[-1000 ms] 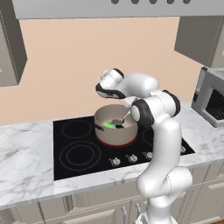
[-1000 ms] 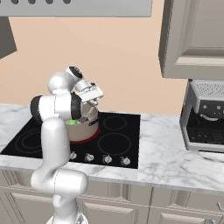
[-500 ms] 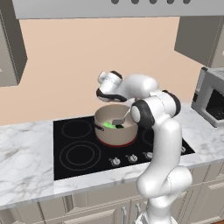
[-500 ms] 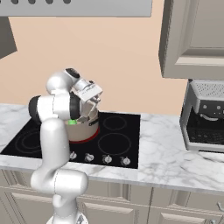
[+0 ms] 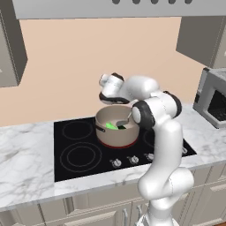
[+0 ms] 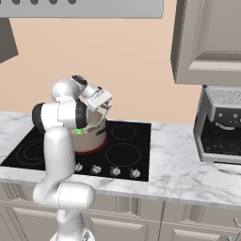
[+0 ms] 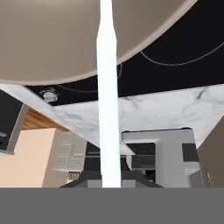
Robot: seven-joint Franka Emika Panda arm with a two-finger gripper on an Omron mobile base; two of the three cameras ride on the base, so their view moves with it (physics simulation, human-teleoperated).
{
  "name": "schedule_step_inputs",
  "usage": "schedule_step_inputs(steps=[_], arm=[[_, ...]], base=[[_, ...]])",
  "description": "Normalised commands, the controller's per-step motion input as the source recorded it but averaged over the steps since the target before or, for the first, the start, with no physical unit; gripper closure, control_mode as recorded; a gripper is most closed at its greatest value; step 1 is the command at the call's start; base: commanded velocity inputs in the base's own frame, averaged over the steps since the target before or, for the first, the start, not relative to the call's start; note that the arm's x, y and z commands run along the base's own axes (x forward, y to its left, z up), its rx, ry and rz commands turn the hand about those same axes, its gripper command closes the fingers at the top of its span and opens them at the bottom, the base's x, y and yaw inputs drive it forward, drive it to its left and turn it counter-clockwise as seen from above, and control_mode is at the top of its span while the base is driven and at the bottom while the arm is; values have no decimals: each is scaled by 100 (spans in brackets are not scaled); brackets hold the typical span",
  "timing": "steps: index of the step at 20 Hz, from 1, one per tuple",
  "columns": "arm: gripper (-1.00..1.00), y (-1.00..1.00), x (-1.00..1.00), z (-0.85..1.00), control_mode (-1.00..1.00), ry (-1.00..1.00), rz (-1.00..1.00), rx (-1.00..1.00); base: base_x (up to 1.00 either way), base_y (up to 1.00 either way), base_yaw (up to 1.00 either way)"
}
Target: Put the corn and cucumber in the pot. Retrieve the spatula and lightly stir the vegetables in the pot.
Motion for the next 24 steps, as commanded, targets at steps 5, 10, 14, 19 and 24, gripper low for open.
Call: schedule_step_inputs(steps=[5, 10, 14, 19, 24], arm=[[100, 31, 46, -25, -100, 3, 0, -12], [100, 50, 19, -6, -100, 0, 4, -12], [100, 32, 47, -22, -100, 8, 6, -16], [100, 27, 4, -4, -100, 1, 14, -7], [100, -7, -23, 7, -100, -1, 13, 0]], base=[[0, 0, 0], [0, 0, 0], [0, 0, 0], [0, 0, 0], [0, 0, 0]])
